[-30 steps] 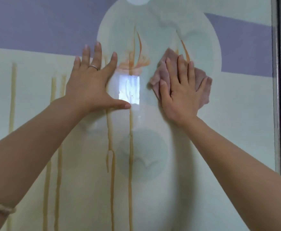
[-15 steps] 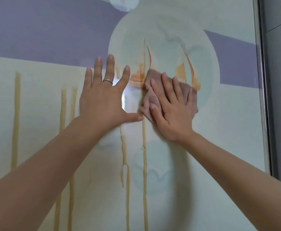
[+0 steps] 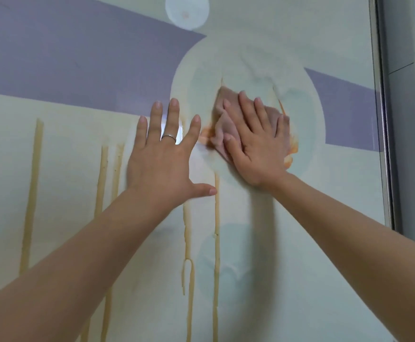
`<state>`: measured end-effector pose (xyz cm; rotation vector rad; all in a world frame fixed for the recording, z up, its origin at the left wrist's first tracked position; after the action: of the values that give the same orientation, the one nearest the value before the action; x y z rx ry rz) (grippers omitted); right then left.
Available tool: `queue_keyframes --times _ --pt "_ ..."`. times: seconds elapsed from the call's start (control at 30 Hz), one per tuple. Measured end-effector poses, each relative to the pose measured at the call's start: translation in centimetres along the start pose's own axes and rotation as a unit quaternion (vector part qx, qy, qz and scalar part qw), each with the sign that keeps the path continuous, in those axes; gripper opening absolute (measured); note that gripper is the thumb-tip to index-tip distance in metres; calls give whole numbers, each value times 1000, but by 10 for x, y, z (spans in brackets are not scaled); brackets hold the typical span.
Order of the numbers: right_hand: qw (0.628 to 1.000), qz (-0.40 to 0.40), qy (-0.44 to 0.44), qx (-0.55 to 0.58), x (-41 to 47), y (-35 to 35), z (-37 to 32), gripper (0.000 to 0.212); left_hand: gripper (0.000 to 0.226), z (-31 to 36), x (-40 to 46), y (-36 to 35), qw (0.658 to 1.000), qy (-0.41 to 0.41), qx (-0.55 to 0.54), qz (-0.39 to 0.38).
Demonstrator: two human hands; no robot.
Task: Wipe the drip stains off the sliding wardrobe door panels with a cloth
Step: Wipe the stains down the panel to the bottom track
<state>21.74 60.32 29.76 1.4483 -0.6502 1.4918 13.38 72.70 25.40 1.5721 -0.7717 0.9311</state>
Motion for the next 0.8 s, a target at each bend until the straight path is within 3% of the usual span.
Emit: queue_keyframes --times 0.1,0.2,0.3,0.37,0.43,0.47,0.53,0.7,0.73,0.8 --pt "994 -74 -31 72 8 -1 -2 52 117 0 0 1 1000 7 1 -2" --pt "996 18 30 79 -9 16 -27 33 115 0 -1 2 1000 9 -10 1" --pt "986 94 119 66 -15 15 -20 33 115 1 -2 3 1000 8 -15 0" --pt "996 77 42 26 5 3 16 51 116 -1 -2 3 1000 9 -8 -1" --pt "995 22 -93 15 18 -11 42 55 117 0 -2 3 1000 10 -1 -1" --pt "992 24 -118 23 18 -13 40 56 117 0 -2 3 1000 12 -1 -2" --pt "996 40 -75 37 6 -12 17 63 118 1 -2 2 1000 17 -2 -4" --pt "982 83 168 7 -28 -14 -2 60 117 1 -2 4 1000 21 -6 -7" --pt "982 87 166 0 -21 -14 7 61 118 1 -1 4 1000 22 -1 -9" --pt "995 64 70 22 -4 -15 25 66 118 0 -1 4 1000 22 8 -11"
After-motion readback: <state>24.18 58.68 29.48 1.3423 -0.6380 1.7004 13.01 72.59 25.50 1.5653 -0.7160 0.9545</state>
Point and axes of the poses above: each hand's wrist, its own x-axis towards the middle knuckle, its own y-axis out of the back of the hand, z = x × y, the point moved 6 cm from there along x, towards the middle knuckle, and after that the axes turned 13 degrees about -x, right-handed, at the moved point
